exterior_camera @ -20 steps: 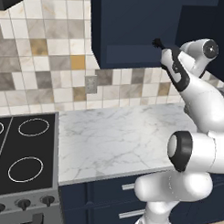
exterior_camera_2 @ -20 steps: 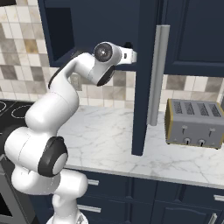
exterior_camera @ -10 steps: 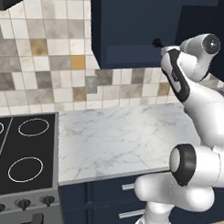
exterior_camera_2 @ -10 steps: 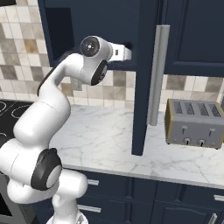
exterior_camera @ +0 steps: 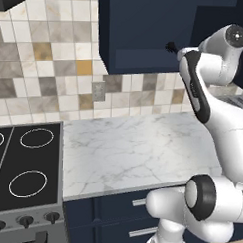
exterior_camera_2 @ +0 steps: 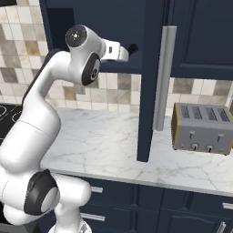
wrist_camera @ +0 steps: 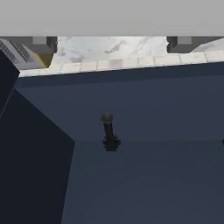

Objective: Pick up the dish brush and bar soap from the sink, and place them back in the cabinet, and close the cabinet door.

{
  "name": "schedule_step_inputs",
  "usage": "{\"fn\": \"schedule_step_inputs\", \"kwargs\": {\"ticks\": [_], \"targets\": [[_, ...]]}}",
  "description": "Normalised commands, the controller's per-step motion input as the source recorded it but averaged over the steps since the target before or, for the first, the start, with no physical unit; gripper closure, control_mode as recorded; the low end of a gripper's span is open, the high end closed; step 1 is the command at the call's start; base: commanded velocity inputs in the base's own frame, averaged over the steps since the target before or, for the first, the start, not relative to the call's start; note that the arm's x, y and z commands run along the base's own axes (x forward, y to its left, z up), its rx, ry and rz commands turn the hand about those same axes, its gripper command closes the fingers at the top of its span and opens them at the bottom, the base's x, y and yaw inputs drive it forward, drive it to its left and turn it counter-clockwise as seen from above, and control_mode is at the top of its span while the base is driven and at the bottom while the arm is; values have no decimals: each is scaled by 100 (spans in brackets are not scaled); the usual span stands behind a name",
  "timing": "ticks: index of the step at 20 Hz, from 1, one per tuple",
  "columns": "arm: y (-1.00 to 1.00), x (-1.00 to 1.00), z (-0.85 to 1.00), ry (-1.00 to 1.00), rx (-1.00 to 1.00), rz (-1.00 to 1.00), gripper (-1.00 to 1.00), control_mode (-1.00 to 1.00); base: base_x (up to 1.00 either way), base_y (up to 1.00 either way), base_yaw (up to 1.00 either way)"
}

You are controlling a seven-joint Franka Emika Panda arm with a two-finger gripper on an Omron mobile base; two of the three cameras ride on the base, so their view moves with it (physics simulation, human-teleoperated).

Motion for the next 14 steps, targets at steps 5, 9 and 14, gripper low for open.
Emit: {"fn": "schedule_step_inputs", "kwargs": {"ticks": [5,9,14], "targets": [[10,-74,0,6,0,-1,-100,-100,0,0,0],[9,-73,-2,8,0,-1,-100,-100,0,0,0],[10,-69,-18,6,0,0,-100,-100,0,0,0]]}}
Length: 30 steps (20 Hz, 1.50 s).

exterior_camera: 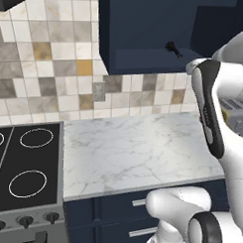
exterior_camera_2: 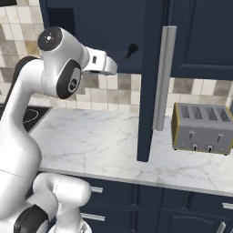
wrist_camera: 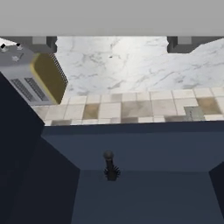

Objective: Pick up the dish brush and bar soap from the sink, and place them back in the cabinet, and close the cabinet door.

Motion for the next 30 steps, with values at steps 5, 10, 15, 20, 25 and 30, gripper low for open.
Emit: {"fn": "schedule_step_inputs", "kwargs": {"ticks": [5,10,15,20,25,30], "targets": [[17,-65,-22,4,0,0,-100,-100,0,0,0],[36,-48,-17,13,0,0,-100,-100,0,0,0],[28,-15,-6,13,0,0,-100,-100,0,0,0],[2,-6,-17,11,5,1,-100,-100,0,0,0],[0,-13,-39,8,4,2,-100,-100,0,0,0],[4,-5,-39,1,2,0,-100,-100,0,0,0]]}}
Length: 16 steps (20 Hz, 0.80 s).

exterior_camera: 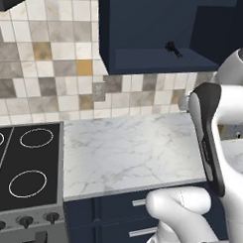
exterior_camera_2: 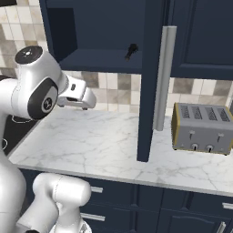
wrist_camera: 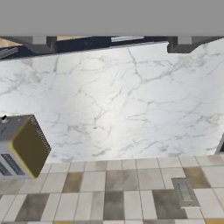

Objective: Pick up the dish brush and bar soap from the sink, and place them back in the cabinet, and close the cabinet door.

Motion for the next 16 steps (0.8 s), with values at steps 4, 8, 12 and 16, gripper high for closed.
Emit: {"fn": "schedule_step_inputs", "kwargs": {"ticks": [4,8,12,16], "targets": [[7,0,-23,0,0,0,-100,-100,0,0,0],[7,0,-5,2,0,0,-100,-100,0,0,0],[1,0,0,4,0,0,-100,-100,0,0,0],[0,0,0,2,0,0,-100,100,-6,0,0]]}}
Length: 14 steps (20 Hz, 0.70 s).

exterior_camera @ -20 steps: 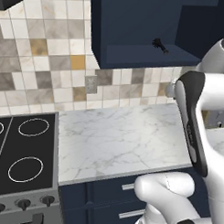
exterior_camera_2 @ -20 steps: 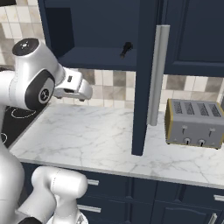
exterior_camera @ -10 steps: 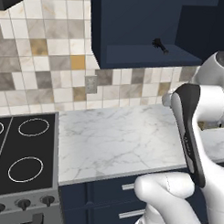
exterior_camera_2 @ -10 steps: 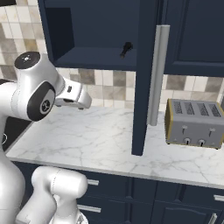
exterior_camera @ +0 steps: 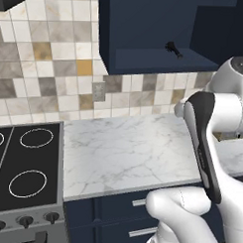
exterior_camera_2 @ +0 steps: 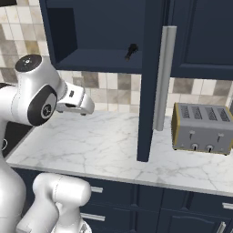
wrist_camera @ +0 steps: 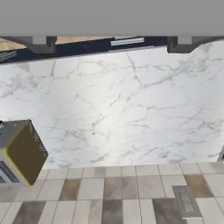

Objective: Pick up the dish brush and bar soap from the sink, and place them back in the cabinet, and close the cabinet door.

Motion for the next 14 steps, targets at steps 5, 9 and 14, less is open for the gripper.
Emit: {"fn": "schedule_step_inputs", "kwargs": {"ticks": [5,9,14], "targets": [[0,0,0,0,0,0,-100,100,-55,0,0],[0,0,0,0,0,0,-100,100,-93,0,0],[0,0,0,0,0,0,-100,100,-90,6,-3]]}}
